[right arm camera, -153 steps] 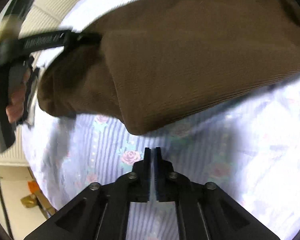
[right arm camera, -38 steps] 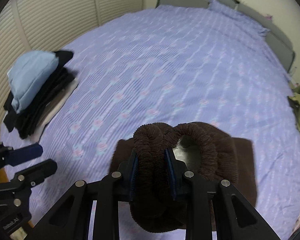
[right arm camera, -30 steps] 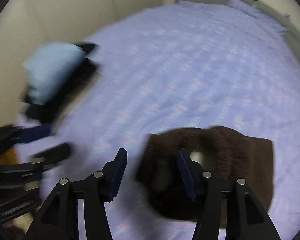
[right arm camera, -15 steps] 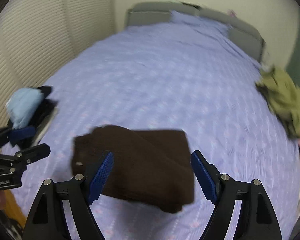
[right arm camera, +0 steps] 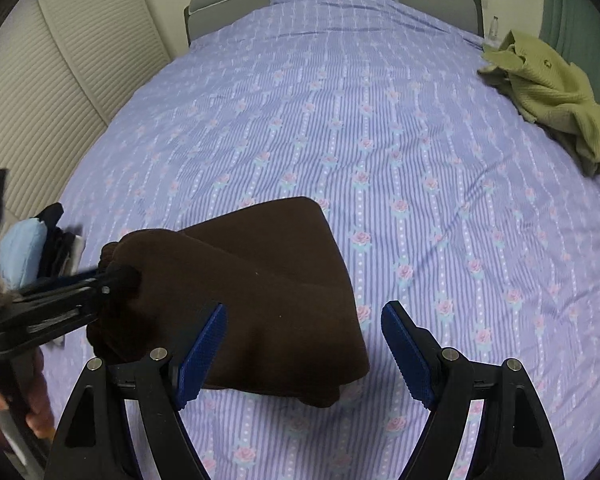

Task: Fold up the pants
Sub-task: 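Grasp the folded pants bundle with the left tool and lift it, then grasp the bundle with the right tool while the left tool holds the cuffs, then carry the folded pants with both tools over the stack of folded clothes, then lower the pants onto the clothes stack and open both tools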

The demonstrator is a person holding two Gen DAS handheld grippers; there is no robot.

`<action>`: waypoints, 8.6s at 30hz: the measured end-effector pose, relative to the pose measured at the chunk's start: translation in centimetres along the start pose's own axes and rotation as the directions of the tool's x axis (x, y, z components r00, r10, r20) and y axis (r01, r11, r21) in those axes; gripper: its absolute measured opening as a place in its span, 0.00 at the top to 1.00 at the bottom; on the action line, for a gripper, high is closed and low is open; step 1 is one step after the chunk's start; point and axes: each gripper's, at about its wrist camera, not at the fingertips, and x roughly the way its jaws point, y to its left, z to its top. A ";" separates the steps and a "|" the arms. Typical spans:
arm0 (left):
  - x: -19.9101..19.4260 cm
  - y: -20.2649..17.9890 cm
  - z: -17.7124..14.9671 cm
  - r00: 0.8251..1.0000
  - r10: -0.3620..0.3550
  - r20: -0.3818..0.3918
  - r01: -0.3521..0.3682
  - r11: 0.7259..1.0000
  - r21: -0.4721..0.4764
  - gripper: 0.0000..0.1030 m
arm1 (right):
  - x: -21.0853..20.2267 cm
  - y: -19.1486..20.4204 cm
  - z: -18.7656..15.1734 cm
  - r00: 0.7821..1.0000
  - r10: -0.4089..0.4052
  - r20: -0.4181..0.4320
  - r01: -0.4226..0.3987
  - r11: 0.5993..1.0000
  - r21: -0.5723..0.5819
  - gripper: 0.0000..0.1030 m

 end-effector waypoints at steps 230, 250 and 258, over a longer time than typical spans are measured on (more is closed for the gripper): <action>-16.5 57.2 5.4 0.990 0.080 0.118 -0.067 0.992 -0.111 0.10 | 9.3 48.8 3.3 0.953 0.254 -0.164 -0.259 0.966 -0.011 0.36; -26.2 54.6 2.5 0.926 0.153 0.346 -0.123 0.987 -0.108 0.09 | -0.7 49.7 2.4 0.965 0.262 0.028 -0.253 0.949 -0.187 0.27; -31.7 48.7 -1.4 0.850 0.219 0.479 -0.221 0.974 -0.052 0.07 | -7.8 48.7 1.1 0.952 0.256 0.167 -0.214 0.949 -0.233 0.14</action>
